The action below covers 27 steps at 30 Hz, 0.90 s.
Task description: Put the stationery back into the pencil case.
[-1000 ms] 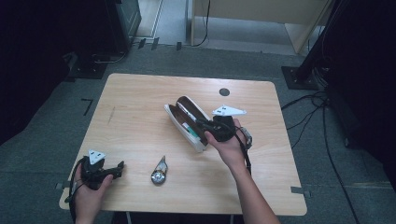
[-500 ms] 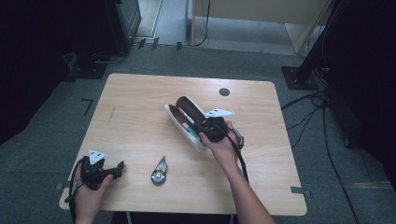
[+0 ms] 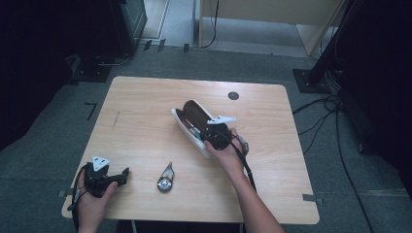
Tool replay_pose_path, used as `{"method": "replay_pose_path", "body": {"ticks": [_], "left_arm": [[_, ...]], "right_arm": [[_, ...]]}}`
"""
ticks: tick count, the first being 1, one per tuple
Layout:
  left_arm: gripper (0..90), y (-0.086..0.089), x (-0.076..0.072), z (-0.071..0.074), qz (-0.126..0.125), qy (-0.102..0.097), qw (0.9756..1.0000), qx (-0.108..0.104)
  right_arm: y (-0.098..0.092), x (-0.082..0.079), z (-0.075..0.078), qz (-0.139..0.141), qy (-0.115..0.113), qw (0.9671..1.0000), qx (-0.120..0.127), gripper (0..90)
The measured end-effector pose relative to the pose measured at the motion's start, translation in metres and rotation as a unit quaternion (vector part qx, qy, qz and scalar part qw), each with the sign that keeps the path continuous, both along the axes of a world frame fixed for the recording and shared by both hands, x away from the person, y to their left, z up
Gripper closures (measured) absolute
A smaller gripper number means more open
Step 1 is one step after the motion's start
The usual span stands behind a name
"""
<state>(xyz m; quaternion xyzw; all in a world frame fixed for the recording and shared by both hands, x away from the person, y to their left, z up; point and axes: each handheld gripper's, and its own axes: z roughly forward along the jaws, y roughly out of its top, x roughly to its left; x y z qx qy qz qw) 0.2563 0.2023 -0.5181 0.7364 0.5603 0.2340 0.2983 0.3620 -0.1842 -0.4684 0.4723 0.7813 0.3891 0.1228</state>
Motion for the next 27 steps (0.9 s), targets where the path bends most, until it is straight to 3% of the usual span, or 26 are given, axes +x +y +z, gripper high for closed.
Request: {"method": "replay_pose_path", "body": {"ticks": [11,19,21,23,24,27], "left_arm": [[9.1,0.000,0.000,0.000,0.000,0.000,1.0000,0.000],[9.1,0.000,0.000,0.000,0.000,0.000,1.0000,0.000],[9.1,0.000,0.000,0.000,0.000,0.000,1.0000,0.000],[9.1,0.000,0.000,0.000,0.000,0.001,1.0000,0.000],[9.1,0.000,0.000,0.000,0.001,-0.001,1.0000,-0.002],[9.1,0.000,-0.001,0.000,0.005,-0.001,1.0000,-0.002]], "right_arm": [[-0.001,0.001,-0.002,-0.004,0.014,0.9999,-0.002,77.9],[-0.009,-0.006,0.007,0.002,-0.016,0.9999,0.003,77.7],[-0.015,-0.011,0.015,0.001,-0.037,0.9992,0.014,78.7],[-0.017,-0.013,0.018,-0.001,-0.044,0.9989,0.015,79.1],[-0.021,-0.017,0.023,0.001,-0.062,0.9979,0.018,79.1],[-0.025,-0.022,0.029,0.004,-0.073,0.9971,0.018,79.0]]}}
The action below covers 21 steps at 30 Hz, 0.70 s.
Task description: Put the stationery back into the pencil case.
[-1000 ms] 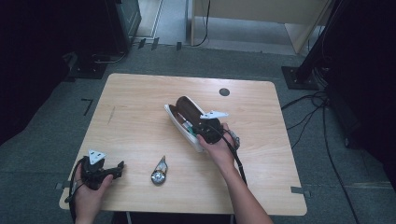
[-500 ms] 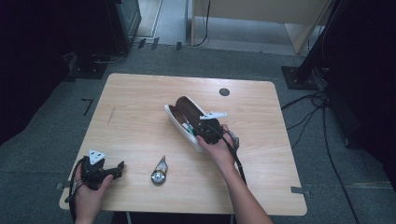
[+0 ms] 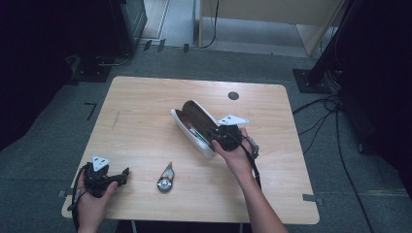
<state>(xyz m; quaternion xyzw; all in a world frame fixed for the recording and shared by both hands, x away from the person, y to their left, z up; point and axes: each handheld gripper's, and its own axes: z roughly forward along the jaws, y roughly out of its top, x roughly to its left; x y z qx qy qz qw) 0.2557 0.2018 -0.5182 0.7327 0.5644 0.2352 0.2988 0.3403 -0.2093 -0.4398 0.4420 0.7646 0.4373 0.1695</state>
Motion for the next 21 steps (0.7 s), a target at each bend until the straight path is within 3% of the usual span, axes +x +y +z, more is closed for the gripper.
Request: {"method": "replay_pose_path", "body": {"ticks": [9,12,14,21], "left_arm": [[9.1,-0.004,-0.003,0.000,0.015,0.002,0.9999,0.001],[10.8,-0.003,-0.005,0.002,0.025,0.004,0.9997,0.001],[20.2,-0.004,-0.007,0.003,0.028,0.002,0.9996,-0.002],[19.6,-0.012,-0.011,0.005,0.003,0.006,0.9999,-0.009]], "right_arm": [[-0.018,-0.032,0.011,0.010,-0.028,0.9996,0.002,77.1],[-0.023,-0.046,0.006,0.009,-0.029,0.9995,0.006,77.0],[-0.027,-0.053,0.002,0.007,-0.028,0.9995,0.009,76.6],[-0.033,-0.076,-0.019,0.016,-0.026,0.9994,0.017,75.0]]}}
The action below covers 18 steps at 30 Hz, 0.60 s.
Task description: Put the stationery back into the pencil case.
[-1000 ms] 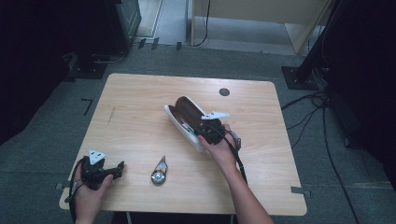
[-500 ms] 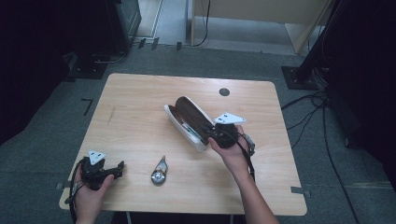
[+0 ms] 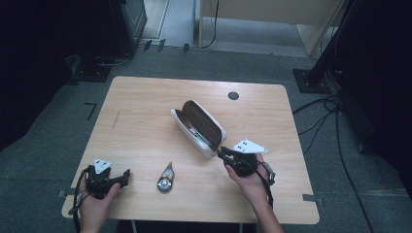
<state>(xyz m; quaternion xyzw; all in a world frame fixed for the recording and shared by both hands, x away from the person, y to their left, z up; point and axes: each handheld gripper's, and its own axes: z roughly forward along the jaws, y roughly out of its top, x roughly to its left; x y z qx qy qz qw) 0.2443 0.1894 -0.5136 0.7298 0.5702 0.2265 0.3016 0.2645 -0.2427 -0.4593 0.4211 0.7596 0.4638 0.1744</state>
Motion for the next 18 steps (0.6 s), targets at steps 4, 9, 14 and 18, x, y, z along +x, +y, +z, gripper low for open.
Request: {"method": "replay_pose_path", "body": {"ticks": [4,9,14,18], "left_arm": [[19.8,-0.005,-0.003,0.002,-0.013,0.004,0.9999,-0.011],[22.0,-0.018,-0.006,0.002,-0.031,0.009,0.9995,0.004],[24.0,-0.030,-0.008,0.002,-0.039,0.009,0.9990,0.022],[24.0,-0.034,-0.011,0.004,-0.050,0.007,0.9987,0.010]], "right_arm": [[0.002,-0.008,-0.016,0.015,0.009,0.9998,-0.001,73.3],[0.005,-0.013,-0.037,0.022,0.026,0.9994,0.000,73.1],[0.009,-0.014,-0.052,0.027,0.036,0.9990,0.001,72.2],[0.016,-0.014,-0.058,0.034,0.041,0.9986,-0.001,72.0]]}}
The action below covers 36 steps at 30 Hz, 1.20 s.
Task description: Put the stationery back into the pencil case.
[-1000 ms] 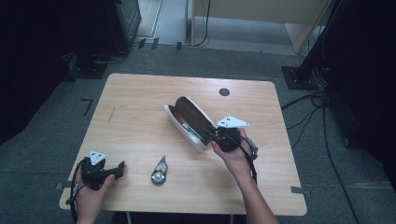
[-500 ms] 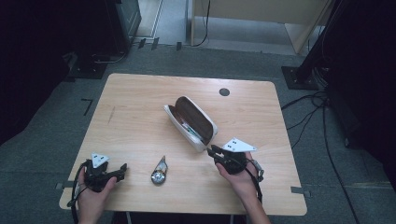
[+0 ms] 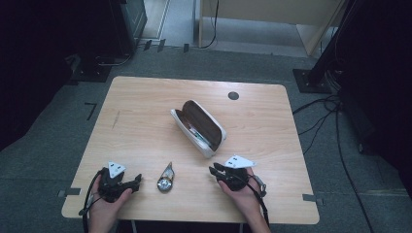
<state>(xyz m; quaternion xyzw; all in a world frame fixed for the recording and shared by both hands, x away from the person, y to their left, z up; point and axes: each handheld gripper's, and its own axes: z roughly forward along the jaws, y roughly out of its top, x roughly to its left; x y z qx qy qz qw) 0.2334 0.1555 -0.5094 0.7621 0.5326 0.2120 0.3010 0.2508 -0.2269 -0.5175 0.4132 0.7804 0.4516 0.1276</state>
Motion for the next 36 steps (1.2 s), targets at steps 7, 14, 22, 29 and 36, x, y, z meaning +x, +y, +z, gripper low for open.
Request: {"method": "replay_pose_path", "body": {"ticks": [7,14,22,29,36], "left_arm": [[23.6,-0.005,-0.007,0.005,-0.020,-0.015,0.9996,-0.012],[24.0,-0.012,-0.008,0.005,-0.042,-0.015,0.9987,-0.026],[29.6,-0.023,-0.013,0.008,-0.074,-0.020,0.9961,-0.044],[29.5,-0.034,-0.016,0.010,-0.098,-0.014,0.9929,-0.066],[29.2,-0.056,-0.020,0.008,-0.123,-0.010,0.9903,-0.063]], "right_arm": [[0.009,0.001,-0.004,0.004,0.010,0.9997,-0.022,71.7],[0.014,0.000,-0.005,-0.016,0.004,0.9981,-0.059,70.1],[0.019,-0.002,-0.005,-0.016,-0.005,0.9971,-0.074,66.1],[0.019,0.000,-0.005,-0.015,-0.001,0.9975,-0.070,60.3],[0.021,-0.001,-0.005,-0.012,-0.004,0.9970,-0.076,58.1]]}}
